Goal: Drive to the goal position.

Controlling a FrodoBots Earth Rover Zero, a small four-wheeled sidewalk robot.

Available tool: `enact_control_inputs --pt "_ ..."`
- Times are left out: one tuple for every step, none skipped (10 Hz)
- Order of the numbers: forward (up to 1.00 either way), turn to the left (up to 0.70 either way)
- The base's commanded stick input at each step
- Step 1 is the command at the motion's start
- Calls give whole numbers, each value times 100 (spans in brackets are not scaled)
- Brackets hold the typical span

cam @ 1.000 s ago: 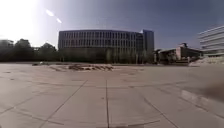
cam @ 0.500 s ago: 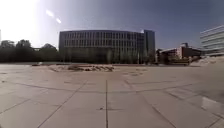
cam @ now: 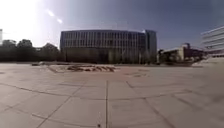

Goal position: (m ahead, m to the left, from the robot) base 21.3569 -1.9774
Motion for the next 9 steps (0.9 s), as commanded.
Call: enact_control_inputs --pt "70 1" --pt "70 1" --pt "70 1" --pt "70 1" --pt "70 1" --pt "70 1" --pt "70 1" --pt "70 1" --pt "70 1"
